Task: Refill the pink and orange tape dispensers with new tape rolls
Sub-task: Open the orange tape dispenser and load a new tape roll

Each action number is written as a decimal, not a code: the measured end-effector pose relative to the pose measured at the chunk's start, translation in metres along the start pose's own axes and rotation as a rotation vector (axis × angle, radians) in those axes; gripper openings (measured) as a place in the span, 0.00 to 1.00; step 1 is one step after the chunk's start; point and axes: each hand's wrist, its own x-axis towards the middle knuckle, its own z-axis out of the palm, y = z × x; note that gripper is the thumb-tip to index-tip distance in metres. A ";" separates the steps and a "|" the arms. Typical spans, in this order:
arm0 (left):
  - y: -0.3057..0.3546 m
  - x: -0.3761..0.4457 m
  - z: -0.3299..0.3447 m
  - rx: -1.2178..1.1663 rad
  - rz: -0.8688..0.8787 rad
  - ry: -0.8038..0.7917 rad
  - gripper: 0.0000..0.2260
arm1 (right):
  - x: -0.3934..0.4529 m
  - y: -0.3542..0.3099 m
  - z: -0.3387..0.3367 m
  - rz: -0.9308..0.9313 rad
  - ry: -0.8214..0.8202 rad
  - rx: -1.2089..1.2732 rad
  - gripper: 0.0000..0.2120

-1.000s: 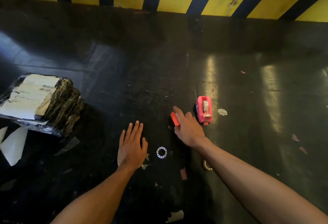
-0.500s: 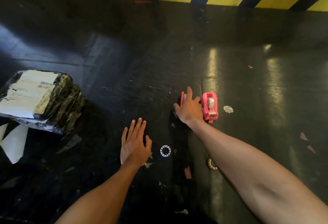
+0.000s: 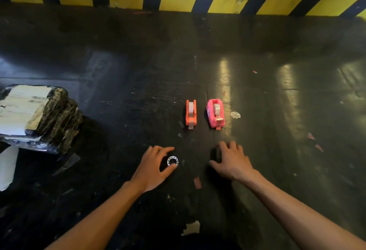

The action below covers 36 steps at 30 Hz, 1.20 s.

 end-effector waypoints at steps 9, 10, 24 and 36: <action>0.003 0.014 -0.020 0.139 -0.005 -0.095 0.21 | -0.001 -0.016 0.006 -0.174 -0.206 0.000 0.21; 0.001 0.018 -0.026 0.119 -0.036 -0.066 0.21 | 0.003 -0.027 0.006 -0.224 -0.211 0.021 0.18; -0.027 0.111 -0.092 0.104 -0.351 0.117 0.25 | 0.110 -0.167 -0.026 -0.393 0.016 0.138 0.30; -0.019 0.131 -0.091 0.145 -0.341 0.050 0.27 | 0.118 -0.176 -0.034 -0.308 -0.022 0.119 0.36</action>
